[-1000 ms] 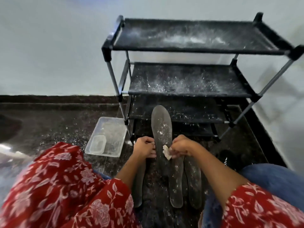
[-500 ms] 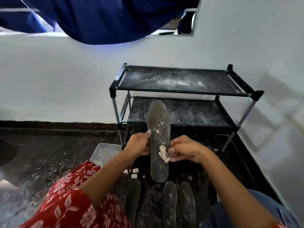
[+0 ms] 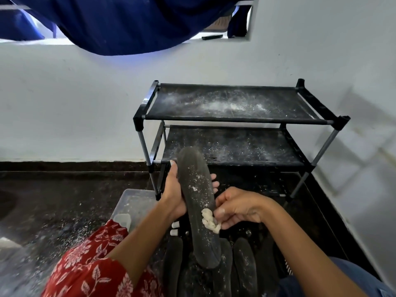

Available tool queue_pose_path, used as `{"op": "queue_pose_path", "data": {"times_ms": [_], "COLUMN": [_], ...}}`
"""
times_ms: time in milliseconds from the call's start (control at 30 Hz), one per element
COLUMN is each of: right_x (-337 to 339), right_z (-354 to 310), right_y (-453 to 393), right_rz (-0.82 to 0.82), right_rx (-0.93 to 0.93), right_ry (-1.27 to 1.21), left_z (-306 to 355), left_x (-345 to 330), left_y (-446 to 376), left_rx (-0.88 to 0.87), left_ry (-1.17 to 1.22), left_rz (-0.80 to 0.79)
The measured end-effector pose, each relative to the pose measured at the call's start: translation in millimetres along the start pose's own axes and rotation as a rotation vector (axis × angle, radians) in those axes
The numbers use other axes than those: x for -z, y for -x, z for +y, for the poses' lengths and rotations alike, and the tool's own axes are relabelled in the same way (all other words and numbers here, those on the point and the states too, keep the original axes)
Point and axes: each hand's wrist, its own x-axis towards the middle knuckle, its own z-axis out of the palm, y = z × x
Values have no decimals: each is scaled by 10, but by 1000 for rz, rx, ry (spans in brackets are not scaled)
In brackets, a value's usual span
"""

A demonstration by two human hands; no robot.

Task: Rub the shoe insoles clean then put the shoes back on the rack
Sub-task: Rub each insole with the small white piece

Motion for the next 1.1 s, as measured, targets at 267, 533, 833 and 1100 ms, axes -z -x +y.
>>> {"op": "queue_pose_path", "data": {"times_ms": [267, 533, 833, 1100], "right_x": [101, 247, 55, 44], "right_z": [-73, -261, -186, -84], "right_y": [138, 213, -164, -328], "right_rz": [-6, 214, 1063, 1150], "right_rx": [-62, 368, 787, 869], "right_ry": [22, -170, 153, 657], "left_z": [64, -7, -125, -133], "left_x": [49, 9, -19, -25], "left_y": [24, 78, 23, 50], "left_rx": [1, 78, 131, 151], "left_ry": [15, -18, -100, -170], "left_rz": [4, -68, -171, -216]}}
